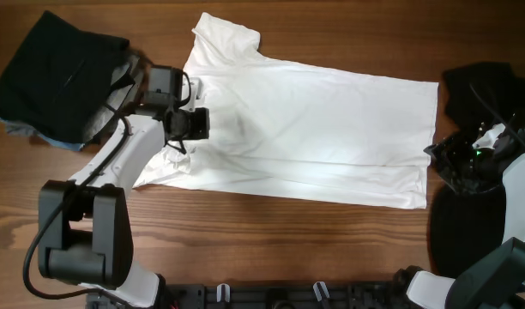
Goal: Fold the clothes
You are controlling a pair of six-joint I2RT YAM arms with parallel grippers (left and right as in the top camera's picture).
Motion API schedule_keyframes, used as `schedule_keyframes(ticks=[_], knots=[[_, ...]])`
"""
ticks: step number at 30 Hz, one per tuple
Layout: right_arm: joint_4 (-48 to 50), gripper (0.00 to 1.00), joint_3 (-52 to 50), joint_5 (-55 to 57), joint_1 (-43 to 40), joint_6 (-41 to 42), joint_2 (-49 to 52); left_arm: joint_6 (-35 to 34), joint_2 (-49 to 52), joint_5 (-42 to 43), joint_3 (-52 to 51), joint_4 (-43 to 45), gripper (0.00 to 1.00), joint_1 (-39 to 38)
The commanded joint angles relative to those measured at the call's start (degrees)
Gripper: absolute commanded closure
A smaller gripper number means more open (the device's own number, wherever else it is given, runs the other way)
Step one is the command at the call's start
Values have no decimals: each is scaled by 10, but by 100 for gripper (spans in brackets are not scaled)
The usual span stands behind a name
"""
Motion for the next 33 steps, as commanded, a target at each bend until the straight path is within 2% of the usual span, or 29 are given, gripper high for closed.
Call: schedule_keyframes(ticks=[1, 5, 6, 7, 9, 14, 18, 25, 30, 31, 33], knots=[[1, 33, 11, 8, -2, -9, -7, 3, 23, 8, 6, 21, 96, -29], [-4, 33, 11, 8, -2, -10, -7, -4, 4, 7, 20, -56, 96, -26], [-3, 33, 11, 8, -2, -10, -7, -4, -12, 7, 34, -109, 78, -22], [-2, 32, 11, 8, -2, -10, -7, -4, -23, 7, 41, -140, 69, -21], [1, 32, 11, 8, -2, -9, -7, -4, -47, 5, 44, -189, 56, -19], [1, 32, 11, 8, -2, -9, -7, -4, -37, -37, 28, -219, 54, -19], [-3, 31, 11, 8, -2, -9, -7, -4, -31, -43, 2, -222, 62, -18], [-3, 31, 11, 8, -2, -9, -7, -1, -31, -64, 1, -225, 56, 1], [-3, 31, 11, 8, -2, -10, -7, 1, -31, -64, -29, -190, 53, 3], [-3, 31, 11, 8, -2, -9, -7, 1, -31, -61, -39, -181, 54, 3], [-2, 31, 11, 8, -2, -9, -7, 1, -31, -31, -45, -175, 63, 3]])
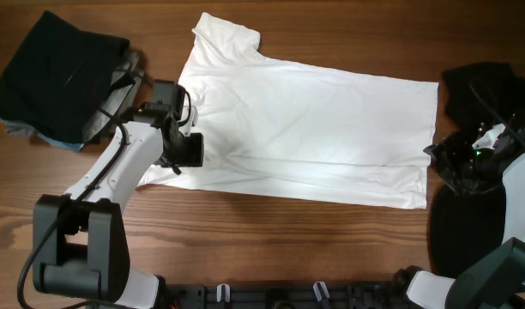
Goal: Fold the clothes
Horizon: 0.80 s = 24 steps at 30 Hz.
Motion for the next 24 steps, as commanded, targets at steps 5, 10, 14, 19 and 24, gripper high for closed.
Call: schedule_keyframes(ticks=[5, 10, 14, 19, 24], knots=[[2, 31, 11, 8, -2, -9, -7, 3, 7, 48, -23, 22, 69, 1], [2, 31, 11, 8, -2, -9, -7, 3, 7, 53, -26, 43, 91, 1], [4, 31, 11, 8, -2, -9, -7, 3, 7, 53, -26, 88, 96, 2], [3, 30, 11, 8, -2, -9, -7, -21, 7, 79, -26, 211, 96, 2], [3, 30, 11, 8, -2, -9, -7, -73, 7, 109, -26, 316, 96, 1]])
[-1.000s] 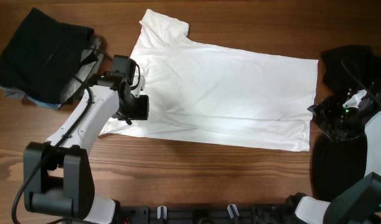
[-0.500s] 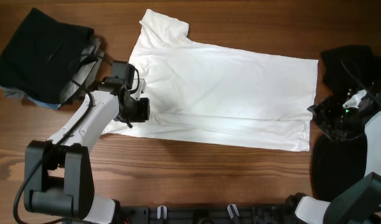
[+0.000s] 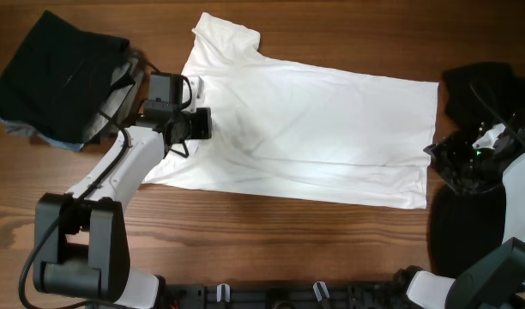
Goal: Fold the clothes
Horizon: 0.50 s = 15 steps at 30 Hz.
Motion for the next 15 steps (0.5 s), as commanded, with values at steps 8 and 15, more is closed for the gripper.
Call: schedule_keyframes(ticks=[8, 15], knots=[[1, 30, 11, 7, -2, -10, -7, -40, 5, 50, -1, 21, 53, 2], [0, 30, 11, 8, -2, -11, -7, 14, -15, 49, 7, -167, 96, 17]])
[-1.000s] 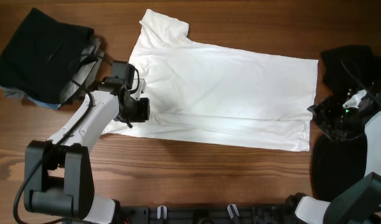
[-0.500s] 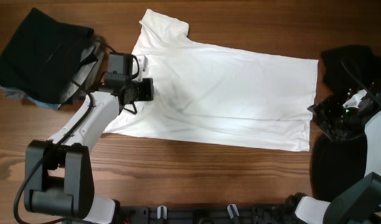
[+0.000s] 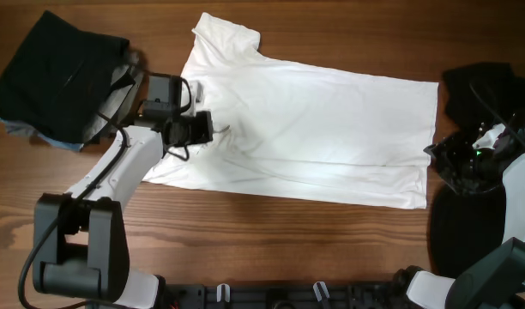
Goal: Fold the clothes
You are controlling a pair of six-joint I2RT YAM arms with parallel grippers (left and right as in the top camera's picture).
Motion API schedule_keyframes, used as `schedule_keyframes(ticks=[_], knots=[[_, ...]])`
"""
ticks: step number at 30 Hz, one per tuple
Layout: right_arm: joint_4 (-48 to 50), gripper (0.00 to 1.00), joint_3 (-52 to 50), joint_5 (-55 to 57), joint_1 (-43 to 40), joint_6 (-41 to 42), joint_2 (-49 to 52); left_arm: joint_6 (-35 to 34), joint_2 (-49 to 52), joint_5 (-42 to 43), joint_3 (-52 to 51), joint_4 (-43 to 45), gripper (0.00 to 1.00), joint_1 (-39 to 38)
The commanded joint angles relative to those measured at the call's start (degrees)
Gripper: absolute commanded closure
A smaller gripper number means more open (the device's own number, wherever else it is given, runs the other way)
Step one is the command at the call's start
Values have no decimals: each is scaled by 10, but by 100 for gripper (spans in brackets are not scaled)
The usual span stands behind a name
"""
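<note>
A white T-shirt (image 3: pixel 314 129) lies spread flat on the wooden table, collar end to the left and hem to the right. My left gripper (image 3: pixel 216 129) is low over the shirt's left part, just right of the collar, fingers pointing right; the overhead view does not show how its jaws stand. The lower sleeve (image 3: pixel 164 172) lies under the left arm. At the shirt's right edge my right gripper (image 3: pixel 436 154) sits by the hem; its jaws are too dark to read.
A pile of dark and grey clothes (image 3: pixel 57 81) lies at the far left. More black cloth (image 3: pixel 481 86) sits at the far right, and a black patch (image 3: pixel 464 236) under the right arm.
My left gripper has shifted slightly to the right and toward the front over the shirt near the collar. The shirt and the right arm look unchanged.
At first my left gripper was over the shirt by the collar, with the lower sleeve rumpled. Then it was nearer the front, over the sleeve area. After that it was back beside the collar, the sleeve lying flatter, and now it sits slightly further right. The right arm stayed still.
</note>
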Motion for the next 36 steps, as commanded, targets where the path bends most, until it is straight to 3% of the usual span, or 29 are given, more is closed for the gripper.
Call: schedule_keyframes(ticks=[1, 5, 13, 15, 18, 25, 31, 34, 35, 36], knots=[[2, 30, 11, 6, -2, -9, -7, 65, -11, -5, 4, -91, 96, 8], [3, 30, 11, 6, -2, -9, -7, 50, 3, -105, -2, -164, 96, 13], [4, 30, 11, 6, -2, -9, -7, 50, 5, -114, -66, -33, 96, 32], [4, 30, 11, 6, -2, -9, -7, 50, 7, -114, -69, -15, 67, 32], [4, 30, 11, 6, -2, -8, -7, 50, 7, -99, -69, 16, 59, 32], [1, 30, 11, 6, -2, -8, -7, 50, 19, -87, -70, 35, 75, 31], [2, 30, 11, 6, -2, -8, -7, 47, 50, -86, -70, 60, 78, 31], [1, 30, 11, 6, -2, -8, -7, 34, 50, -86, -70, 65, 86, 31], [1, 30, 11, 6, -2, -8, -7, 32, 50, -86, -70, 65, 96, 31], [1, 30, 11, 6, -2, -9, -7, 24, 50, -86, -70, 65, 96, 31]])
